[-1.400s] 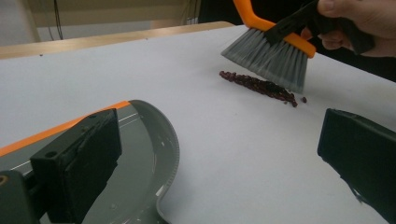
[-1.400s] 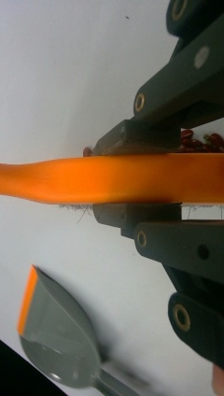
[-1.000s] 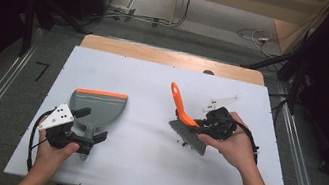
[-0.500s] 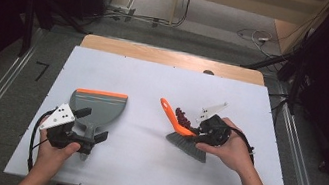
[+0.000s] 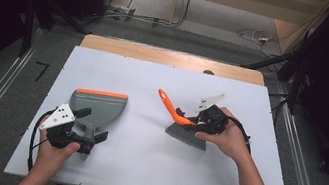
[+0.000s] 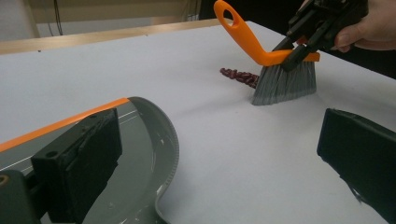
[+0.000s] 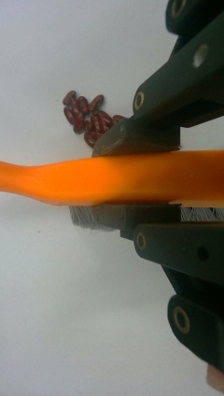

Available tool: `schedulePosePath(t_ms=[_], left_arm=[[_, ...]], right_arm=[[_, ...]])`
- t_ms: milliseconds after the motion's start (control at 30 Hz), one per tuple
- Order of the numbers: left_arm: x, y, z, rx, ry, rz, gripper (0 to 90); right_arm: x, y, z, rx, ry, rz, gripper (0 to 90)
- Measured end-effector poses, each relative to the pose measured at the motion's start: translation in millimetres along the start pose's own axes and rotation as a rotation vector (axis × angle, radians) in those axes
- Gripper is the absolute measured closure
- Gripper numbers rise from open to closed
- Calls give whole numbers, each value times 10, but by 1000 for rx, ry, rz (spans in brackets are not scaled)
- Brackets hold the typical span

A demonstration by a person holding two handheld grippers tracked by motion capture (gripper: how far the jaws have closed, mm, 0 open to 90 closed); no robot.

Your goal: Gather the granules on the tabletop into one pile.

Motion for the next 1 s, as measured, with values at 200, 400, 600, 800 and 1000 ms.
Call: schedulePosePath(t_ms=[200,400,600,800,1000], left_arm=[[0,0,4,1,1,1,1],[2,-2,-3,0,-1,-1,1],[5,4,-4,1,-4,-1,1],[-1,-5,-3,2,-2,9,1],[3,-2,-3,2,-2,3,1]], right_arm=[[-38,20,60,12,-3,2,675],[-64,31,109,17,-10,12,676],[-87,47,158,20,-10,20,676],[-97,56,212,14,-6,28,676],[-93,56,240,19,8,38,676]])
Point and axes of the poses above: each handheld gripper's, and its own axes: y roughly forward along the jaws, x roughly out of its underside, z roughly to its right, the point moved 3 cm from there along y, roughly forward along the jaws, and after that the axes turned 5 degrees about y, right-handed, at the moved point
